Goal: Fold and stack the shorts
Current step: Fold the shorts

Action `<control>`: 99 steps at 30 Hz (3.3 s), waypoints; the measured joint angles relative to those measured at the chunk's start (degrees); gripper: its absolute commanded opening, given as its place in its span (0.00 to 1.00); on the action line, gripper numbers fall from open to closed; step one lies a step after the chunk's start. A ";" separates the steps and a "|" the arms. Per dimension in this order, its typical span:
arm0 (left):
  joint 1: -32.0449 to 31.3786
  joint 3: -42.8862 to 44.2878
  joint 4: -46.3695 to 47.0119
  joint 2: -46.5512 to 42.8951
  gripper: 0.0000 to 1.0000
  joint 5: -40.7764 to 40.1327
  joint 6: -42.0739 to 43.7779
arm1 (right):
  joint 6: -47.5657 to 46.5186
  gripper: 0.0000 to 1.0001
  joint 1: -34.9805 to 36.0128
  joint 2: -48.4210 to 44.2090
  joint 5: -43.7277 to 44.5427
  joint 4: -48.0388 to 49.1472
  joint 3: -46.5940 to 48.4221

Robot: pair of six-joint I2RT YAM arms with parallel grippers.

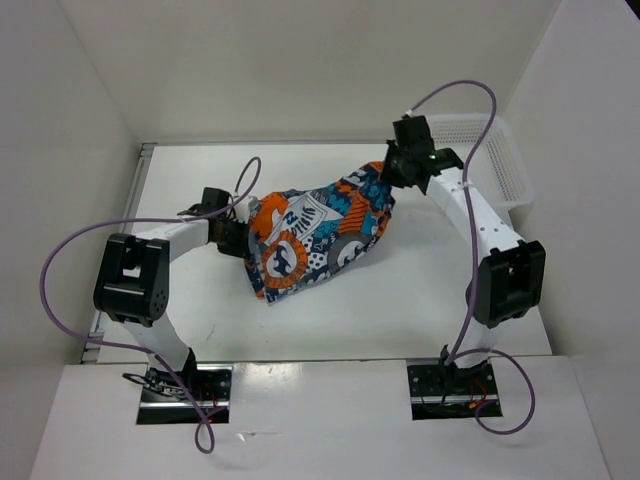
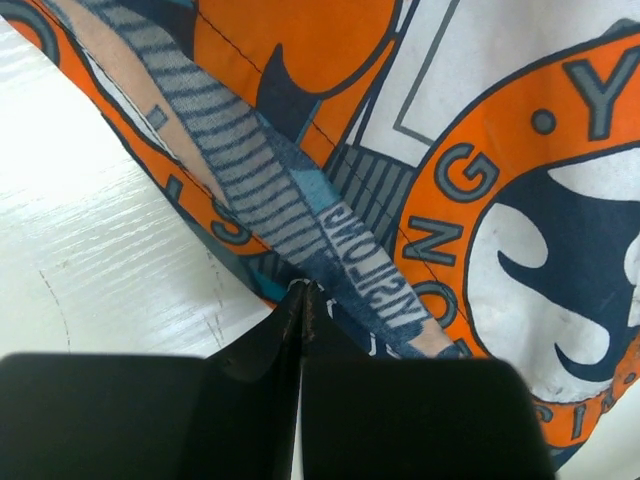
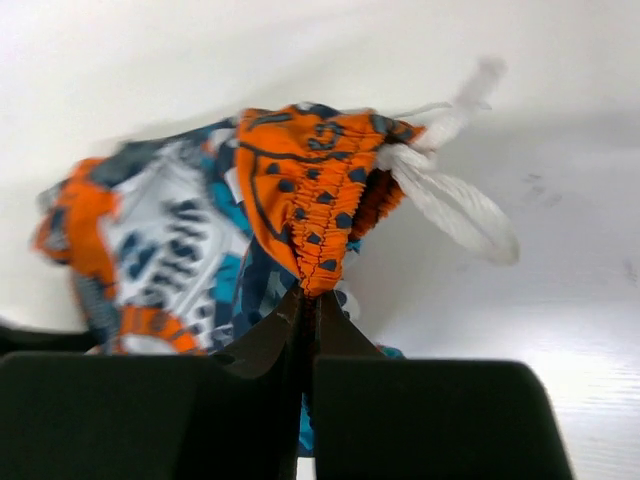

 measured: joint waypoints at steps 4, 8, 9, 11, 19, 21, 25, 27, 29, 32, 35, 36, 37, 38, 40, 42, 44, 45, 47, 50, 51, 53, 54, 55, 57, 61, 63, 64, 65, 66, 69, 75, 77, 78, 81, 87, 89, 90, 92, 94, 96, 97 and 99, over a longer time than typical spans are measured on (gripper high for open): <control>0.11 0.00 -0.11 0.00 0.00 0.15 -0.02 | 0.57 0.00 9.27 0.96 2.23 -2.14 8.44; 0.11 -0.07 0.09 0.00 0.00 0.50 0.00 | 1.92 0.00 17.03 3.63 3.08 -2.91 13.64; 0.11 -0.11 0.15 0.00 0.00 0.63 0.00 | 2.29 0.00 18.75 4.85 3.17 -3.19 14.88; 0.11 -0.28 0.37 0.00 0.00 1.14 -0.02 | 3.08 0.00 22.12 7.89 3.34 -3.56 16.94; 0.57 -1.36 0.46 -0.48 0.00 2.01 -0.02 | 5.66 0.00 26.49 14.45 0.85 -3.98 17.33; 1.55 -1.92 -0.24 -2.23 0.00 2.54 0.00 | 6.03 0.00 26.43 14.67 0.55 -3.98 17.33; 4.96 -2.75 -1.25 -6.75 0.00 2.49 0.00 | 6.49 0.00 26.38 14.67 0.35 -3.91 17.33; 6.38 -2.78 -1.05 -7.08 0.00 2.43 -0.02 | 6.64 0.00 26.47 14.67 0.13 -3.91 17.33; 7.06 -3.06 -0.70 -6.25 0.00 2.32 0.00 | 6.69 0.00 26.69 14.67 0.09 -3.93 17.38; 7.13 -3.74 -0.04 -4.24 0.00 2.34 -0.02 | 6.67 0.00 27.12 15.06 -0.02 -3.93 18.01; 7.13 -3.93 0.70 -1.99 0.00 2.78 -0.17 | 6.67 0.00 27.63 15.17 -0.02 -4.00 18.47; 7.13 -3.91 1.33 -1.84 0.00 3.06 -0.15 | 6.64 0.00 27.74 15.28 -0.04 -3.98 18.82; 7.13 -3.89 1.75 -1.70 0.00 3.32 -0.13 | 6.60 0.00 27.89 15.41 -0.09 -3.96 19.19; 7.13 -3.89 2.16 -1.53 0.00 3.54 -0.15 | 6.56 0.00 28.09 15.58 -0.09 -3.98 19.61; 7.13 -3.87 3.13 -1.16 0.00 4.31 -0.17 | 6.36 0.00 28.52 16.20 -0.09 -3.89 20.46; 7.13 -3.85 3.98 -0.85 0.00 4.85 -0.20 | 6.10 0.00 29.31 17.07 -0.04 -3.91 21.18; 7.13 -3.80 4.48 -0.63 0.00 5.25 -0.17 | 5.77 0.00 30.25 18.34 -0.07 -3.96 21.90; 7.13 -3.78 4.68 -0.59 0.00 5.38 -0.17 | 5.55 0.00 30.93 19.26 -0.04 -3.98 22.49; 7.13 -3.78 4.87 -0.52 0.00 5.53 -0.20 | 5.31 0.05 32.17 20.94 -0.11 -3.96 23.43; 7.21 -3.78 4.94 -0.50 0.00 5.57 -0.17 | 4.57 0.31 33.70 24.39 -1.60 -4.26 25.73; 7.23 -3.78 4.94 -0.50 0.00 5.57 -0.17 | 3.89 0.37 33.99 25.99 -3.10 -4.66 27.26; 7.43 -3.69 4.85 -0.48 0.00 5.57 -0.20 | 2.43 0.64 34.21 29.79 -6.34 -5.75 31.69; 7.50 -3.61 4.81 -0.39 0.00 5.60 -0.17 | 1.75 0.67 34.32 31.30 -8.04 -5.84 33.24; 7.63 -3.39 4.68 -0.28 0.00 5.64 -0.17 | 0.72 0.71 34.36 32.00 -9.73 -5.95 33.66; 7.87 -2.93 4.37 0.00 0.00 5.57 -0.17 | -0.50 0.71 34.36 32.20 -12.07 -6.78 33.53; 8.57 -2.08 3.43 0.37 0.00 5.27 -0.13 | -0.83 0.42 33.94 28.39 -12.57 -3.58 28.33; 9.05 -1.77 2.43 0.37 0.00 5.11 -0.11 | -0.31 0.16 33.00 24.55 -12.07 -2.73 23.39; 9.35 -1.36 1.62 0.37 0.00 4.98 -0.09 | 0.72 0.12 32.06 22.14 -11.69 -1.75 20.48; 9.60 -1.03 1.05 0.28 0.00 4.83 -0.09 | 1.18 0.12 30.97 20.26 -11.32 -1.33 18.43; 9.86 -0.55 0.13 -0.02 0.00 4.52 -0.09 | 1.66 0.12 29.62 18.27 -10.86 -0.90 16.35; 10.54 0.74 -2.91 -2.91 0.09 3.10 -0.04 | 2.69 0.26 25.33 13.92 -8.70 0.15 12.13; 12.07 4.31 -6.08 -14.82 0.50 4.52 0.11 | 3.78 0.87 19.87 8.94 -5.53 1.42 5.68; 12.09 5.11 -5.75 -17.88 0.56 7.58 0.04 | 3.69 0.97 18.73 7.23 -5.05 1.60 3.39; 11.69 5.29 -5.51 -19.12 0.63 8.98 -0.02 | 3.69 0.98 18.29 6.36 -4.74 1.68 2.45; 9.38 5.22 -4.92 -21.73 0.75 12.15 0.07 | 3.43 1.00 16.72 2.89 -3.26 2.10 -0.61; 7.43 4.31 -3.72 -27.43 0.90 15.06 -0.02 | 1.90 1.00 14.64 -7.63 0.26 5.66 -7.06; 7.41 4.31 -3.19 -27.98 0.90 15.17 -0.04 | 1.49 1.00 14.45 -11.04 0.94 7.23 -9.09; 7.28 4.28 -2.99 -27.98 0.88 15.17 -0.02 | 1.31 1.00 14.25 -12.46 1.36 7.76 -9.84; 6.86 3.93 -2.82 -27.91 0.88 15.13 -0.04 | 1.09 1.00 13.88 -14.45 1.73 8.61 -10.69; 5.81 3.72 -2.56 -27.65 0.87 15.08 -0.04 | 1.14 1.00 12.87 -15.32 1.68 8.68 -10.84; 4.28 3.74 -2.08 -26.64 0.87 15.04 -0.04 | 1.33 1.00 11.39 -15.41 1.70 8.68 -10.91; 3.67 3.76 -1.97 -25.92 0.87 15.04 -0.04 | 1.44 1.00 10.75 -15.41 1.70 8.68 -11.10; 2.58 3.78 -2.08 -24.33 0.87 15.02 -0.04 | 1.81 1.00 9.86 -15.52 1.75 8.68 -11.85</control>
